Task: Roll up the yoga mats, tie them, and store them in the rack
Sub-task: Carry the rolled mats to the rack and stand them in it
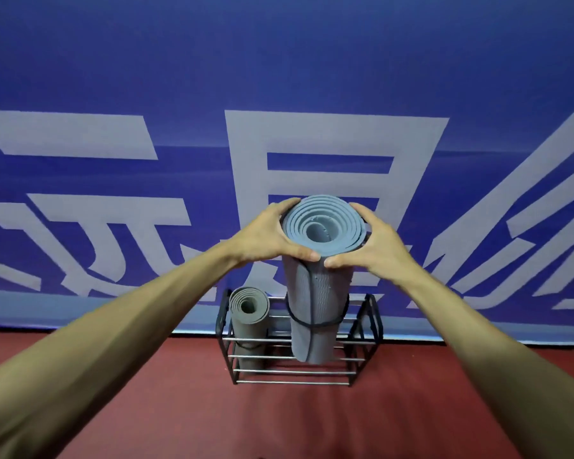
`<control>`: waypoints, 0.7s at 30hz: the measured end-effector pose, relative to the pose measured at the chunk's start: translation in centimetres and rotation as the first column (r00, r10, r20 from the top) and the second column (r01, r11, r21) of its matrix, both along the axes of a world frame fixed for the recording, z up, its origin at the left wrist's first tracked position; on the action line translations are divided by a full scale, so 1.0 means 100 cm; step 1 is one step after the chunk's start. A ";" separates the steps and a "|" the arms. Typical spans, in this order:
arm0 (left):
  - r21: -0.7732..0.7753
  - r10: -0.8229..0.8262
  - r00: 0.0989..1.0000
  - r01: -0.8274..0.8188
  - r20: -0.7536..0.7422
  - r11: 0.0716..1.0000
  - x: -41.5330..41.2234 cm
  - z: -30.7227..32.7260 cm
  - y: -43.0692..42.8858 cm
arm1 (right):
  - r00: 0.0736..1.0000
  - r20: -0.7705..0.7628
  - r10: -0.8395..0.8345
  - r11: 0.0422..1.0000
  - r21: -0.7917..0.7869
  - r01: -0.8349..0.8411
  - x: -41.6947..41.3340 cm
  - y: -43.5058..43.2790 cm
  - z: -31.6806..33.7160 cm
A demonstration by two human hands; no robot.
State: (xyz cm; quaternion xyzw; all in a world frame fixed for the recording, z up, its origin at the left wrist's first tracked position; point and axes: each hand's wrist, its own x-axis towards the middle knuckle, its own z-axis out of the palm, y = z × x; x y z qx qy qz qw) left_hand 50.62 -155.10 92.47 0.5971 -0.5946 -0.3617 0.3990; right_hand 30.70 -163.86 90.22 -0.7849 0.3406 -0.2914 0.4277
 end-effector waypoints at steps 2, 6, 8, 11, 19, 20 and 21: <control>-0.020 -0.019 1.000 0.020 0.011 1.000 0.016 0.005 -0.020 | 1.000 0.004 -0.010 1.000 0.002 0.010 0.016 -0.017 0.004; -0.002 -0.010 1.000 0.010 -0.001 1.000 0.042 -0.006 -0.050 | 1.000 -0.016 0.004 0.999 0.032 -0.003 0.044 -0.045 -0.004; 0.017 -0.001 1.000 0.001 0.018 1.000 0.052 -0.016 -0.060 | 1.000 -0.022 0.000 0.999 0.047 0.002 0.055 -0.057 -0.015; 0.017 0.043 0.999 -0.043 -0.008 0.999 0.067 -0.026 -0.078 | 1.000 -0.007 -0.004 0.999 0.048 0.004 0.071 -0.079 -0.026; 0.011 0.063 0.998 -0.063 0.016 0.998 0.088 -0.021 -0.122 | 0.999 -0.001 0.050 0.997 0.062 -0.050 0.095 -0.127 -0.018; 0.020 0.065 0.998 -0.065 0.014 0.998 0.090 -0.020 -0.126 | 0.999 -0.003 0.053 0.997 0.060 -0.052 0.097 -0.131 -0.017; 0.032 0.067 0.998 -0.068 0.021 0.997 0.091 -0.018 -0.130 | 0.999 -0.005 0.054 0.997 0.061 -0.054 0.098 -0.135 -0.016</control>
